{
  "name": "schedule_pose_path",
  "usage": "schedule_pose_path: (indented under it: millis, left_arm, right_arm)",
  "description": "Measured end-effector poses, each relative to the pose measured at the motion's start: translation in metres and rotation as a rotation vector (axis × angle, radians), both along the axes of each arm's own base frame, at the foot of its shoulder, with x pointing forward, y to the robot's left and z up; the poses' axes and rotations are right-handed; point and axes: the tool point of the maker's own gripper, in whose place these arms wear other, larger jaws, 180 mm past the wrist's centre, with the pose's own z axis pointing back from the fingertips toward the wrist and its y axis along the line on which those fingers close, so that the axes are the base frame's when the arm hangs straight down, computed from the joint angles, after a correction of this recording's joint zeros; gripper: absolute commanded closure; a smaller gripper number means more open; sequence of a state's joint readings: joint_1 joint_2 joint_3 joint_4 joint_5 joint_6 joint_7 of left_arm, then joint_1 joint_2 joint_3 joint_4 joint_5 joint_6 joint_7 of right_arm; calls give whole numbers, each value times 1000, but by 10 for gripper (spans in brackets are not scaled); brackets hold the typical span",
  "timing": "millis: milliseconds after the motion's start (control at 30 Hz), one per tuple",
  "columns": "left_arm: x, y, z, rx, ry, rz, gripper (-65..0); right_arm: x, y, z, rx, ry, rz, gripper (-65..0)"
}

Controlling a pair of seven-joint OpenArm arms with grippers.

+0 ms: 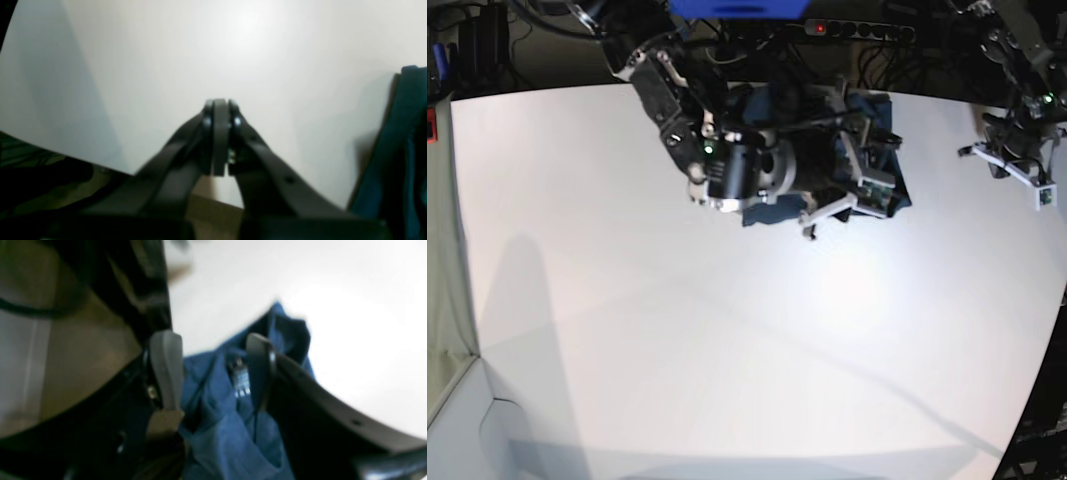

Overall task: Layout the t-shirt on the table in an organized manner, then fold the t-shirt properly
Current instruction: 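Fold the lifted end over onto the folded half with the right gripper, then grasp the folded bundle's edges with both grippers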

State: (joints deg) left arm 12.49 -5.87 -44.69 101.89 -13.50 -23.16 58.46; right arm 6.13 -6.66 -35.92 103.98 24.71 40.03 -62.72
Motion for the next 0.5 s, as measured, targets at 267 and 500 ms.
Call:
schedule_pose_path:
  millis: [267,500]
  left_arm:
    - [0,1,1,3,-2,3,-4]
    - [0,1,0,1,0,3,-5]
  right_arm:
    - [47,-77,-30,-81,44,-240,-321]
    - [78,-142,-47,-131,74,-426,-320]
